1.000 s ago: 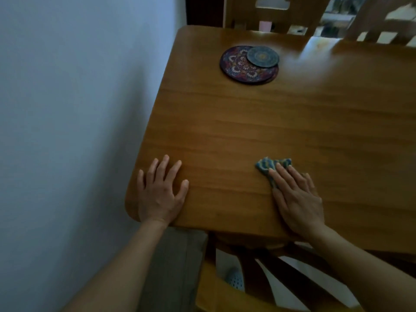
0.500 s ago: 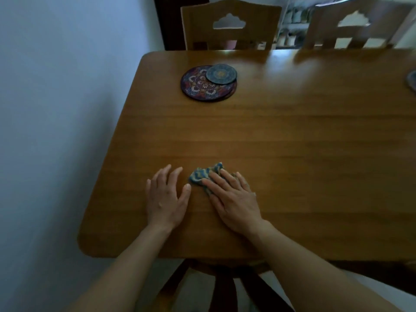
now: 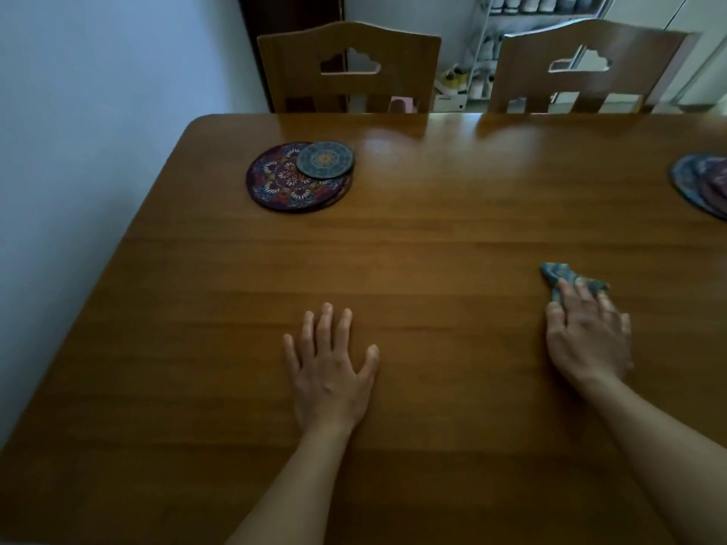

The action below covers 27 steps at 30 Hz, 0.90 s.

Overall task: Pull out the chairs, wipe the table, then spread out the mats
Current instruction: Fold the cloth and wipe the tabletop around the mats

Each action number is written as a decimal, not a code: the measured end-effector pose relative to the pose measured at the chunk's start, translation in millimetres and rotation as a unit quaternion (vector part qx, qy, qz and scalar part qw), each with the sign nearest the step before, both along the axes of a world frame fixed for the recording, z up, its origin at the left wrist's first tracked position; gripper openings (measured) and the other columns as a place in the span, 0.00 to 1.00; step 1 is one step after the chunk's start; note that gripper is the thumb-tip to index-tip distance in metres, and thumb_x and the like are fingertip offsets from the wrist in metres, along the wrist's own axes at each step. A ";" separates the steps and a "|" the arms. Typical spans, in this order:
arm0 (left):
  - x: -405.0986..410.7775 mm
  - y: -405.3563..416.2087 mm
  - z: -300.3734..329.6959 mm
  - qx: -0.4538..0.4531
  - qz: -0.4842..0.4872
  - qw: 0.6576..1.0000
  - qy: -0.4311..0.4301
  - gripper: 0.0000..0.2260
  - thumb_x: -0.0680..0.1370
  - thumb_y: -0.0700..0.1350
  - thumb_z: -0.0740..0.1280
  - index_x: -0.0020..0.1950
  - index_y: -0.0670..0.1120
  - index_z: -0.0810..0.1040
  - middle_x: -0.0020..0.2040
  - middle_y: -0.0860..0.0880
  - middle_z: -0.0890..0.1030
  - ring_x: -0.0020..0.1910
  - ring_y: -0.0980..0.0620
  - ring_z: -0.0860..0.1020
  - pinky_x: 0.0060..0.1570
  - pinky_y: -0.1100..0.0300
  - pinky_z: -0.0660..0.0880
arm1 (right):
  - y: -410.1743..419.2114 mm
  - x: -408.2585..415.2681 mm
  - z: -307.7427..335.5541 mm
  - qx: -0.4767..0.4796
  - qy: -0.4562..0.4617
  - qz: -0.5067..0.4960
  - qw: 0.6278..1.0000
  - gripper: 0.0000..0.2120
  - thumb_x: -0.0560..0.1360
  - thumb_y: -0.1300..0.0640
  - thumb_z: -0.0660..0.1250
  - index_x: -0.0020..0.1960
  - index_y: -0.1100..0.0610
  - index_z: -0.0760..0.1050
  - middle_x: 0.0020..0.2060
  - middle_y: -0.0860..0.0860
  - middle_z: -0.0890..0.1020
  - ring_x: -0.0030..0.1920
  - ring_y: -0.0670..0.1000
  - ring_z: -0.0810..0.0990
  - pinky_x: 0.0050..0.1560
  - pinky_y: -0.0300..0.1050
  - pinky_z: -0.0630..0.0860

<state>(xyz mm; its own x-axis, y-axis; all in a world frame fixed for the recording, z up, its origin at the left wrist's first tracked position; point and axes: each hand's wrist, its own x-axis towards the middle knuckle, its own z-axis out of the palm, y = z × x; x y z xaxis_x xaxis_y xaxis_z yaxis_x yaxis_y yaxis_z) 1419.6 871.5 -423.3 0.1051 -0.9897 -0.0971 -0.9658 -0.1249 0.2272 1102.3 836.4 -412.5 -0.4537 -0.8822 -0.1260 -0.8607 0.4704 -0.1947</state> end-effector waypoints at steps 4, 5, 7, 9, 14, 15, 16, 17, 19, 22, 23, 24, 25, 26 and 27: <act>-1.2 -0.9 -4.6 -0.021 0.003 1.000 -0.002 0.31 0.77 0.67 0.47 0.78 0.57 0.54 0.80 0.53 0.52 0.79 0.50 0.45 0.76 0.44 0.43 | -68.7 44.8 -3.3 -0.011 0.004 0.063 0.998 0.25 0.82 0.45 0.47 0.78 0.47 0.55 0.79 0.47 0.56 0.78 0.52 0.50 0.77 0.56 0.43; -1.7 -1.3 -5.3 -0.022 0.007 1.000 -0.001 0.31 0.77 0.67 0.48 0.78 0.57 0.56 0.80 0.53 0.53 0.79 0.50 0.47 0.76 0.43 0.44 | -84.2 60.7 -4.0 -0.013 0.004 0.090 0.996 0.25 0.82 0.44 0.47 0.78 0.46 0.55 0.79 0.47 0.55 0.78 0.51 0.50 0.77 0.56 0.43; -2.8 -2.2 -7.0 -0.025 0.016 1.000 -0.002 0.31 0.76 0.67 0.48 0.77 0.57 0.58 0.80 0.53 0.55 0.79 0.50 0.48 0.76 0.43 0.46 | -111.2 96.2 -5.6 -0.013 0.001 0.137 0.991 0.25 0.82 0.44 0.46 0.79 0.45 0.54 0.79 0.46 0.55 0.79 0.51 0.49 0.77 0.56 0.42; -3.8 -4.0 -5.9 -0.024 0.019 1.000 -0.006 0.31 0.76 0.67 0.48 0.77 0.58 0.58 0.80 0.53 0.55 0.79 0.50 0.48 0.76 0.43 0.45 | -130.9 133.9 -5.2 -0.011 -0.007 0.186 0.982 0.25 0.82 0.44 0.45 0.79 0.45 0.53 0.79 0.45 0.53 0.79 0.51 0.47 0.77 0.56 0.41; -2.0 -5.7 -5.6 -0.019 0.012 1.000 -0.017 0.31 0.76 0.66 0.45 0.78 0.58 0.54 0.80 0.54 0.51 0.79 0.51 0.43 0.76 0.44 0.41 | -144.8 202.4 -4.6 0.002 -0.031 0.325 0.945 0.24 0.82 0.44 0.45 0.78 0.42 0.54 0.79 0.42 0.53 0.79 0.49 0.46 0.76 0.55 0.37; -2.1 -5.0 -4.5 -0.022 0.014 1.000 -0.014 0.31 0.76 0.66 0.45 0.78 0.58 0.54 0.80 0.54 0.51 0.79 0.52 0.43 0.76 0.44 0.42 | -140.8 206.8 -4.0 0.002 -0.045 0.352 0.935 0.24 0.82 0.44 0.46 0.78 0.41 0.55 0.79 0.41 0.54 0.79 0.48 0.46 0.76 0.54 0.37; -2.2 -4.3 -3.8 -0.023 0.016 1.000 -0.010 0.31 0.77 0.65 0.45 0.78 0.58 0.55 0.80 0.54 0.51 0.79 0.51 0.44 0.76 0.44 0.42 | -135.2 209.0 -3.3 0.002 -0.056 0.383 0.922 0.23 0.82 0.45 0.47 0.77 0.40 0.56 0.78 0.40 0.55 0.79 0.47 0.47 0.76 0.54 0.37; -1.4 -6.5 -3.4 -0.025 0.015 1.000 -0.010 0.30 0.77 0.64 0.45 0.78 0.57 0.55 0.80 0.54 0.52 0.79 0.51 0.45 0.76 0.44 0.43 | -130.0 208.8 -0.8 0.005 -0.068 0.420 0.905 0.22 0.83 0.45 0.47 0.77 0.39 0.58 0.78 0.39 0.56 0.78 0.46 0.47 0.76 0.54 0.37; -1.5 -5.3 -5.0 -0.021 0.016 1.000 -0.017 0.29 0.77 0.62 0.45 0.78 0.56 0.56 0.80 0.53 0.53 0.79 0.51 0.46 0.76 0.44 0.43 | -108.6 197.1 1.3 0.008 -0.091 0.485 0.870 0.21 0.83 0.46 0.49 0.75 0.38 0.60 0.77 0.38 0.59 0.78 0.44 0.49 0.76 0.52 0.38; -0.6 -4.9 -6.3 -0.025 0.018 1.000 -0.006 0.28 0.78 0.60 0.48 0.78 0.56 0.58 0.80 0.53 0.55 0.79 0.50 0.48 0.76 0.44 0.44 | -71.0 153.4 0.6 0.001 -0.098 0.533 0.841 0.20 0.83 0.47 0.51 0.74 0.37 0.63 0.75 0.36 0.61 0.78 0.43 0.52 0.77 0.50 0.42; -0.4 -4.3 -6.3 -0.024 0.017 1.000 -0.003 0.28 0.78 0.60 0.49 0.78 0.56 0.57 0.80 0.53 0.54 0.79 0.51 0.48 0.76 0.44 0.43 | -60.0 131.3 -0.6 -0.004 -0.091 0.527 0.845 0.20 0.82 0.46 0.51 0.74 0.37 0.63 0.75 0.36 0.62 0.77 0.43 0.52 0.77 0.50 0.44; -0.7 -3.7 -6.3 -0.022 0.017 1.000 0.000 0.27 0.78 0.60 0.50 0.78 0.56 0.57 0.80 0.53 0.54 0.79 0.51 0.47 0.76 0.44 0.43 | -50.6 106.1 -1.4 -0.009 -0.085 0.503 0.860 0.21 0.82 0.45 0.51 0.73 0.37 0.63 0.75 0.37 0.62 0.77 0.43 0.54 0.77 0.51 0.46; -1.0 -3.0 -6.5 -0.021 0.015 1.000 0.004 0.27 0.78 0.60 0.50 0.78 0.57 0.57 0.80 0.53 0.54 0.79 0.51 0.47 0.76 0.45 0.43 | -40.8 79.1 -1.6 -0.013 -0.081 0.463 0.882 0.21 0.81 0.44 0.50 0.73 0.37 0.63 0.75 0.38 0.63 0.77 0.44 0.55 0.77 0.52 0.48; -1.2 -2.6 -6.5 -0.023 0.014 1.000 0.006 0.27 0.78 0.60 0.50 0.78 0.56 0.57 0.80 0.53 0.54 0.79 0.51 0.47 0.76 0.44 0.43 | -31.8 51.6 -3.0 -0.020 -0.076 0.412 0.908 0.22 0.80 0.44 0.50 0.73 0.37 0.63 0.75 0.40 0.64 0.77 0.45 0.56 0.77 0.53 0.49; -1.0 -2.6 -6.5 -0.030 0.013 0.999 0.006 0.27 0.78 0.60 0.50 0.78 0.56 0.58 0.80 0.52 0.55 0.79 0.51 0.48 0.76 0.44 0.43 | -23.5 26.5 -4.0 -0.024 -0.067 0.357 0.931 0.23 0.79 0.43 0.50 0.74 0.38 0.62 0.75 0.42 0.65 0.77 0.47 0.57 0.76 0.54 0.50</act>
